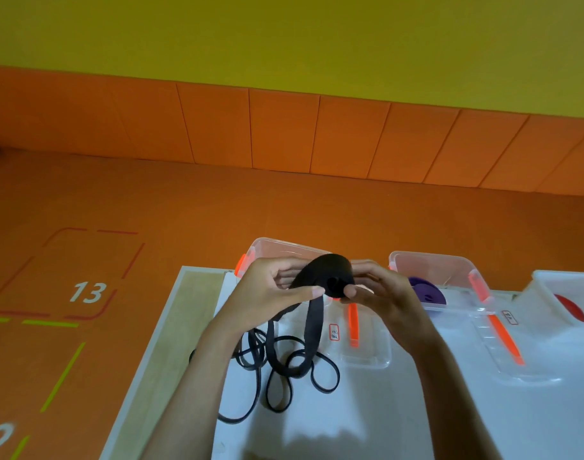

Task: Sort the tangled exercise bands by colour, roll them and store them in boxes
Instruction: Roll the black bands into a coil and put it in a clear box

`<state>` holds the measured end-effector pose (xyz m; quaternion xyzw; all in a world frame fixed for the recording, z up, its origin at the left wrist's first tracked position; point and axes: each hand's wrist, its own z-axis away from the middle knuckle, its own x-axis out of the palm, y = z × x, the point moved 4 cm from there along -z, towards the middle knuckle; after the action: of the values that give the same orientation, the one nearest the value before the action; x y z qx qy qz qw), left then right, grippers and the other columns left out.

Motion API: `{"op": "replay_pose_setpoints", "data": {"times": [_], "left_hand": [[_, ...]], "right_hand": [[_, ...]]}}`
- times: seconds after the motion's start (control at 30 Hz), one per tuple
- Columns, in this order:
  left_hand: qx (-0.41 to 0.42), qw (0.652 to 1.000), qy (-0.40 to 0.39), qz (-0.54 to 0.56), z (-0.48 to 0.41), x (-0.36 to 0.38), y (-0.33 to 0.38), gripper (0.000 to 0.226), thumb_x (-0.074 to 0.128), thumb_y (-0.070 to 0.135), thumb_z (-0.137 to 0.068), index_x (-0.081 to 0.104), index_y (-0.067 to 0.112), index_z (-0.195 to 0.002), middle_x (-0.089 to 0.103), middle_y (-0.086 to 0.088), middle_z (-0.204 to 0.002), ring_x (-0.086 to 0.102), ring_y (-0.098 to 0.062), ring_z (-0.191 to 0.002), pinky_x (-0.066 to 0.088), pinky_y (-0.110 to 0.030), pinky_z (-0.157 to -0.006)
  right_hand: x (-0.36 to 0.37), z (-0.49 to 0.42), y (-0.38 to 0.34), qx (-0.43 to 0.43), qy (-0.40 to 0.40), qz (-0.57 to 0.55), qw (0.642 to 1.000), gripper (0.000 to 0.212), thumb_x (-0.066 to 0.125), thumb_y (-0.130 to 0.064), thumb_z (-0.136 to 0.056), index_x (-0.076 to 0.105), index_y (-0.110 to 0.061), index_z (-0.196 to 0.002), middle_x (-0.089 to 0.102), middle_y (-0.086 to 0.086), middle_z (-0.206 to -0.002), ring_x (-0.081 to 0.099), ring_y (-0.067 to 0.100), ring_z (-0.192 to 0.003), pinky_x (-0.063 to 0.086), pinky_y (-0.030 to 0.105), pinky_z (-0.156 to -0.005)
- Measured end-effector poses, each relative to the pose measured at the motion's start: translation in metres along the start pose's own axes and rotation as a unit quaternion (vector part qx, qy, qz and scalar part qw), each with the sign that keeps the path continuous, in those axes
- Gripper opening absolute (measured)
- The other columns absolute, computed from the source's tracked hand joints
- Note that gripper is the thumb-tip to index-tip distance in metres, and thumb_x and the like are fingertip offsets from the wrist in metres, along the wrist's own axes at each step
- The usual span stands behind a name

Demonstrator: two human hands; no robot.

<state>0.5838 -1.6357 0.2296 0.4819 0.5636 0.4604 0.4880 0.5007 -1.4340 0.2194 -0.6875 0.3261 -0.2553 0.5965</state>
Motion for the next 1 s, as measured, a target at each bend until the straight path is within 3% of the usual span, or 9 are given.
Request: {"op": "replay_pose_setpoints", "data": {"times": [0.07, 0.17, 0.27, 0.4, 0.5, 0.6, 0.73, 0.83, 1.0], "left_hand": [[0.007, 1.0, -0.029, 0.005, 0.001, 0.006, 0.002, 0.038, 0.081, 0.017, -0.094, 0.075, 0.035, -0.127, 0.077, 0.012, -0.125, 0.071, -0.008, -0.121, 0.052, -0.016, -0.1], [-0.004, 0.998, -0.038, 0.044, 0.001, 0.014, 0.002, 0.041, 0.076, 0.017, -0.098, 0.07, 0.045, -0.128, 0.076, 0.013, -0.128, 0.069, -0.006, -0.124, 0.05, -0.012, -0.099], [-0.032, 0.996, -0.034, 0.075, 0.001, 0.014, -0.003, 0.035, 0.073, 0.017, -0.101, 0.058, 0.024, -0.131, 0.078, 0.003, -0.125, 0.072, -0.015, -0.12, 0.055, -0.021, -0.097], [-0.019, 0.997, -0.045, 0.056, 0.002, 0.013, -0.009, 0.026, 0.071, 0.017, -0.101, 0.063, 0.012, -0.125, 0.076, -0.005, -0.123, 0.07, -0.023, -0.122, 0.053, -0.031, -0.108], [0.013, 0.999, 0.025, 0.023, 0.0, 0.012, -0.005, 0.029, 0.078, 0.017, -0.096, 0.072, 0.02, -0.125, 0.077, 0.005, -0.122, 0.07, -0.012, -0.121, 0.048, -0.014, -0.103], [0.029, 0.992, 0.107, 0.061, -0.002, 0.01, -0.004, 0.032, 0.084, 0.011, -0.09, 0.076, 0.017, -0.121, 0.08, 0.004, -0.115, 0.075, -0.014, -0.111, 0.057, -0.021, -0.094], [0.041, 0.996, 0.073, -0.031, -0.002, 0.001, 0.005, 0.028, 0.083, 0.015, -0.091, 0.079, 0.023, -0.118, 0.08, 0.011, -0.112, 0.075, -0.008, -0.108, 0.056, -0.02, -0.094], [0.05, 0.997, 0.044, -0.04, -0.002, 0.004, 0.012, 0.029, 0.08, 0.017, -0.094, 0.077, 0.028, -0.121, 0.078, 0.016, -0.115, 0.073, -0.006, -0.113, 0.055, -0.019, -0.097], [0.046, 0.997, 0.068, -0.012, -0.006, 0.001, 0.012, 0.038, 0.088, 0.02, -0.086, 0.076, 0.022, -0.122, 0.079, 0.015, -0.116, 0.074, -0.008, -0.113, 0.059, -0.026, -0.099]], "right_hand": [[-0.001, 0.001, -0.001, 0.01, -0.008, -0.021, 1.0, 0.028, 0.074, -0.014, -0.094, 0.072, -0.013, -0.122, 0.074, 0.014, -0.12, 0.071, 0.034, -0.114, 0.063, 0.04, -0.089], [0.001, 0.003, 0.002, 0.028, -0.007, -0.069, 0.997, 0.04, 0.073, -0.007, -0.093, 0.066, -0.011, -0.132, 0.07, 0.022, -0.123, 0.07, 0.038, -0.116, 0.061, 0.046, -0.094], [0.003, 0.002, 0.002, 0.048, 0.0, -0.071, 0.996, 0.04, 0.078, -0.009, -0.088, 0.068, -0.011, -0.127, 0.069, 0.026, -0.118, 0.072, 0.041, -0.11, 0.061, 0.051, -0.093], [0.005, -0.001, -0.008, 0.041, 0.003, 0.021, 0.999, 0.033, 0.079, -0.018, -0.088, 0.067, -0.006, -0.116, 0.078, 0.016, -0.104, 0.077, 0.032, -0.096, 0.066, 0.044, -0.072], [0.009, -0.002, -0.009, 0.031, 0.045, -0.012, 0.998, 0.032, 0.076, -0.019, -0.087, 0.067, -0.002, -0.112, 0.079, 0.014, -0.104, 0.077, 0.033, -0.097, 0.066, 0.038, -0.076], [0.02, -0.002, -0.002, 0.02, 0.057, -0.066, 0.996, 0.031, 0.073, -0.017, -0.091, 0.062, 0.001, -0.114, 0.077, 0.017, -0.111, 0.075, 0.036, -0.106, 0.064, 0.039, -0.086], [0.015, -0.007, -0.007, 0.027, 0.021, 0.087, 0.996, 0.037, 0.077, -0.029, -0.086, 0.07, -0.018, -0.121, 0.071, 0.005, -0.12, 0.071, 0.021, -0.105, 0.059, 0.037, -0.086], [0.008, -0.009, -0.015, 0.03, 0.023, 0.02, 0.999, 0.038, 0.085, -0.035, -0.085, 0.075, -0.022, -0.119, 0.073, 0.012, -0.113, 0.075, 0.033, -0.095, 0.063, 0.033, -0.072], [0.013, -0.005, -0.011, 0.016, 0.06, -0.076, 0.995, 0.028, 0.076, -0.02, -0.093, 0.072, -0.011, -0.119, 0.072, 0.016, -0.119, 0.073, 0.037, -0.107, 0.064, 0.046, -0.086]]}}
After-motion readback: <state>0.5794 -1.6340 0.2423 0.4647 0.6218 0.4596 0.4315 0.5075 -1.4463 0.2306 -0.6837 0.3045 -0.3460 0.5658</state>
